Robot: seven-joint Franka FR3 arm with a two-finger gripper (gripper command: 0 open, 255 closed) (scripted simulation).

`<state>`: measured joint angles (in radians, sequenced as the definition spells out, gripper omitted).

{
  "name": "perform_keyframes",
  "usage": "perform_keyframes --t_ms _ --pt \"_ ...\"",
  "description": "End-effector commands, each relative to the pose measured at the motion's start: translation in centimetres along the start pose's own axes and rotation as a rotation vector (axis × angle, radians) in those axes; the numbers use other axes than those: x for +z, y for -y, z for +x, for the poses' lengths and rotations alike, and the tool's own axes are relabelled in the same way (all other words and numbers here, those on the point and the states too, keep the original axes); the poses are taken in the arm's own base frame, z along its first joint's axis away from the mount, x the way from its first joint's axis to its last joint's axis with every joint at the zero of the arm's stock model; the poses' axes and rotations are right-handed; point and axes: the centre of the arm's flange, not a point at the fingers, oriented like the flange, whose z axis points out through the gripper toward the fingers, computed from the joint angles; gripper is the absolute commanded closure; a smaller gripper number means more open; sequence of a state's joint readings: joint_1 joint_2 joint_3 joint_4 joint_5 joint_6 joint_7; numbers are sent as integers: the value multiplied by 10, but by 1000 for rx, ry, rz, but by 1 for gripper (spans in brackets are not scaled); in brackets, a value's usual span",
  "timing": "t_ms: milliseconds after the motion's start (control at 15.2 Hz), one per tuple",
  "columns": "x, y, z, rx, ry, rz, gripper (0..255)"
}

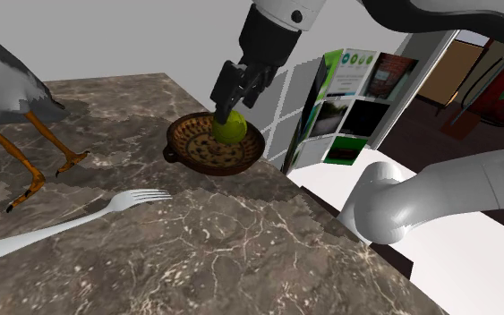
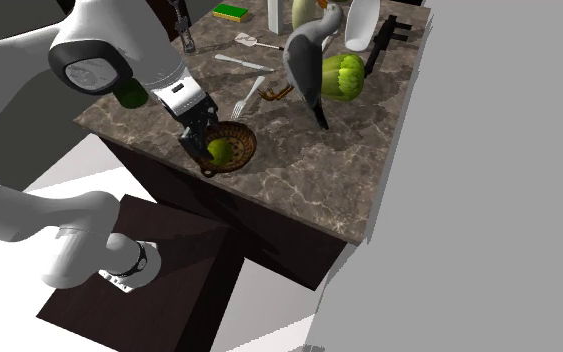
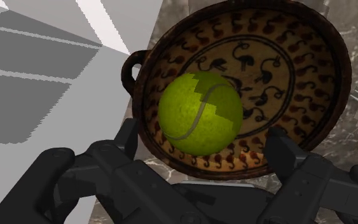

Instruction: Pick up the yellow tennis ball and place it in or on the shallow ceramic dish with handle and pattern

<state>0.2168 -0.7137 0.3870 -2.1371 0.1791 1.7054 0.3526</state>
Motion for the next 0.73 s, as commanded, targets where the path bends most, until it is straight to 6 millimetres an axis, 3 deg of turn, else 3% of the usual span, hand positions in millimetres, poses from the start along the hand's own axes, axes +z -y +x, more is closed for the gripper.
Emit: perform_keyframes --t_ms 0,264,660 --pt "0 0 0 0 0 0 0" --pt "-50 0 0 0 0 0 0" --pt "-50 0 0 0 0 0 0"
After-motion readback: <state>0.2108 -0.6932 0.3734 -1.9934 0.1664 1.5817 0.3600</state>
